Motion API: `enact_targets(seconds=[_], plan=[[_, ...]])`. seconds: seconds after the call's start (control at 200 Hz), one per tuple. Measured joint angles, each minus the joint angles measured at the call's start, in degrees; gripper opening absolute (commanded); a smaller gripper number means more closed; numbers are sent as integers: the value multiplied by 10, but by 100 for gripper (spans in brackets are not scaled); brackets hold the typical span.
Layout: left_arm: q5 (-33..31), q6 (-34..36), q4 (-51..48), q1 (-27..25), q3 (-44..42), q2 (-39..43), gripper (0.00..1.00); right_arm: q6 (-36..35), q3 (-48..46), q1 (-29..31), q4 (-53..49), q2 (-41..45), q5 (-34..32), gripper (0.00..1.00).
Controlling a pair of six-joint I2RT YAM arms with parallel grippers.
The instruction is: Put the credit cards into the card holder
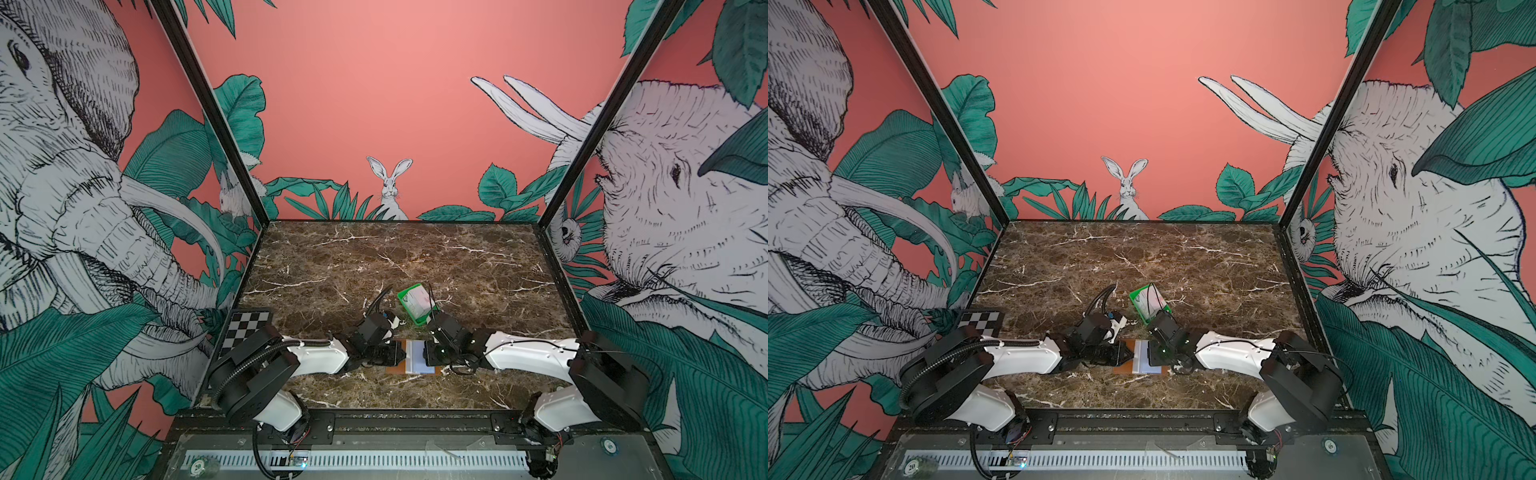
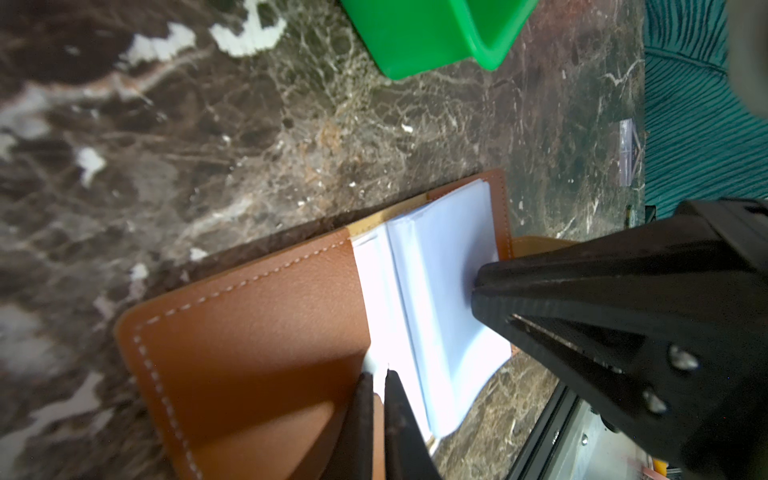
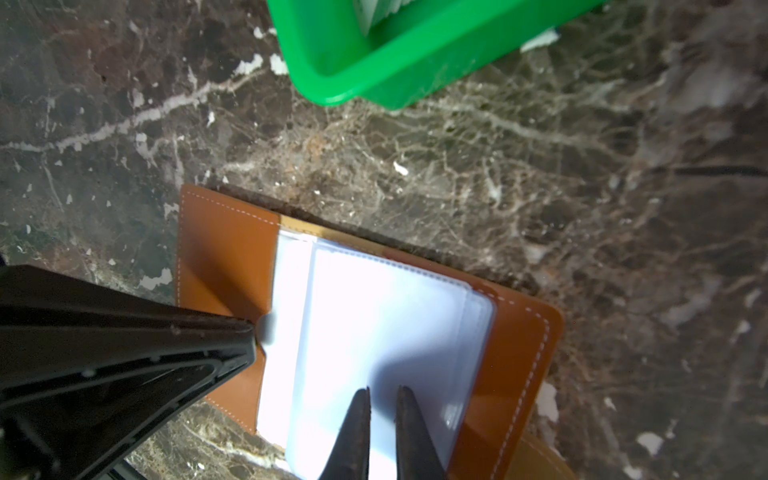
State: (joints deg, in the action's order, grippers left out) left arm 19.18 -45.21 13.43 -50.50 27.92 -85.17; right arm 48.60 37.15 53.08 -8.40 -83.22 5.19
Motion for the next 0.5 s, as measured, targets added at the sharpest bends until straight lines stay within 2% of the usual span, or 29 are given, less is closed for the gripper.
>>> enact_targets(seconds=[0.23, 0.5], plan=[[-1, 0, -1, 0, 0, 0, 11, -10, 0, 0, 4, 19, 11, 15], [-1, 0, 0, 0, 0, 0, 11, -12, 3, 0, -11, 0, 3, 15]])
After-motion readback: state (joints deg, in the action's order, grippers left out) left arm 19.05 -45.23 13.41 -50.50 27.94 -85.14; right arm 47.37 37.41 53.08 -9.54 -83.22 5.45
